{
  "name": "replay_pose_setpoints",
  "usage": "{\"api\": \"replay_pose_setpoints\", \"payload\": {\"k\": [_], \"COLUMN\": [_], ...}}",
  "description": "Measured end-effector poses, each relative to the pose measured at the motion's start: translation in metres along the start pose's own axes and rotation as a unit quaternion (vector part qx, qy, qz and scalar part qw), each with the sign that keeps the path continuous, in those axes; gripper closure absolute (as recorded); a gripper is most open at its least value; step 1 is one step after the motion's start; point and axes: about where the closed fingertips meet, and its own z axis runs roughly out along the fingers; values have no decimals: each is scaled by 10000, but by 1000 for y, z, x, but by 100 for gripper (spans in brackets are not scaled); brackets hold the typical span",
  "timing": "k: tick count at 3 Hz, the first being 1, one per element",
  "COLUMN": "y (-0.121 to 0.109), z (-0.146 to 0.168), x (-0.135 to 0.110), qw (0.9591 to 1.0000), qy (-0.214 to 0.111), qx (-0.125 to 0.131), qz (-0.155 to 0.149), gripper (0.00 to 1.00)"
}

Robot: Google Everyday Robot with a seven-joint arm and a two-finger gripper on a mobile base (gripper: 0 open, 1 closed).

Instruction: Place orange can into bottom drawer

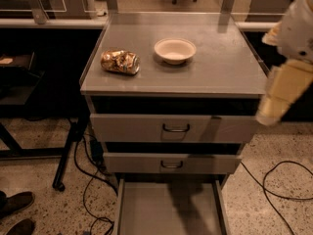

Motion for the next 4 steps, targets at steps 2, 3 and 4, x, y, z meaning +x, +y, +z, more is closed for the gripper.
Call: {"api": "replay_pose_setpoints", "payload": {"k": [2,3,4], "y": [-30,-33,-40], "z": [-2,4,2], "x": [-54,-86,-136], "qw": [9996,9977,9901], "qy": [99,-666,-1354], "qx": [251,142,159], "qz": [90,-31,-328], "gripper": [0,0,0]}}
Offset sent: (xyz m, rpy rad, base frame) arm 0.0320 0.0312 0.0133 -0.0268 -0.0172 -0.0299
